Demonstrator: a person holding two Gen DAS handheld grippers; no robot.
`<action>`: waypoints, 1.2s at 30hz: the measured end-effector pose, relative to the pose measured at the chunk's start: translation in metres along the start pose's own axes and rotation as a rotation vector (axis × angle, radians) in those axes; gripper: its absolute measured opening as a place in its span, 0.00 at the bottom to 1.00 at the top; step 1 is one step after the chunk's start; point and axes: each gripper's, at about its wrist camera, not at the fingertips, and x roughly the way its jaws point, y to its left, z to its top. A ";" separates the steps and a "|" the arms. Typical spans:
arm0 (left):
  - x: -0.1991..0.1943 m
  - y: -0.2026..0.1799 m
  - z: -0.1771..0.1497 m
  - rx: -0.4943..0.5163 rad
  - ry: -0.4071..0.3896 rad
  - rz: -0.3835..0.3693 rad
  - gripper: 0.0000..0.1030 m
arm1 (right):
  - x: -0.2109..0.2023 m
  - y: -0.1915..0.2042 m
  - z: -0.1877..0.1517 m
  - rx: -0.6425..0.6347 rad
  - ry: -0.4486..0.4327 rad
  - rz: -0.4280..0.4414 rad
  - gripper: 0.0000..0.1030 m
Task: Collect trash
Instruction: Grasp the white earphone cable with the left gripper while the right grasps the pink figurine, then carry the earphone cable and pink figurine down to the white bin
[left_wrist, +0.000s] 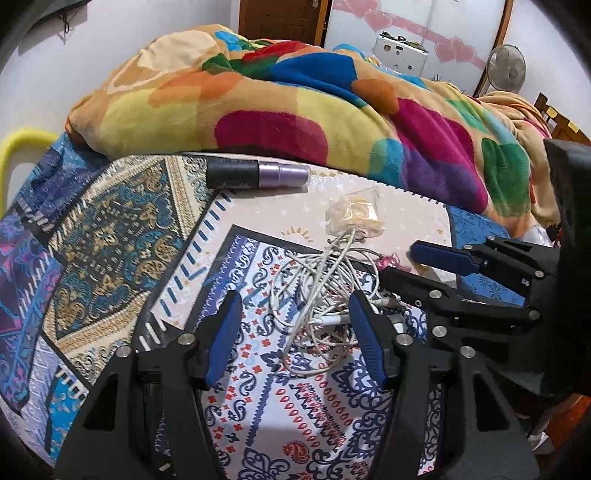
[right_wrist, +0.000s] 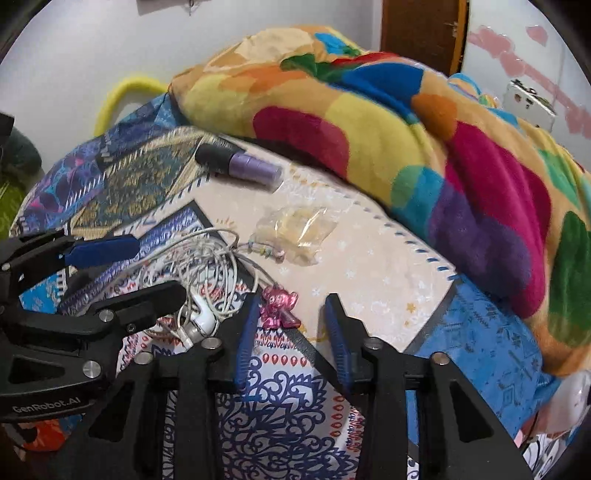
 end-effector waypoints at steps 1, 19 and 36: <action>0.002 0.001 -0.001 -0.012 0.011 -0.019 0.42 | 0.001 0.003 0.000 -0.019 0.001 -0.011 0.26; -0.021 0.004 -0.028 -0.009 0.020 0.004 0.01 | -0.056 -0.005 -0.028 0.077 -0.052 -0.067 0.21; -0.137 0.014 -0.059 -0.031 -0.083 0.031 0.00 | -0.137 0.015 -0.036 0.100 -0.104 -0.074 0.21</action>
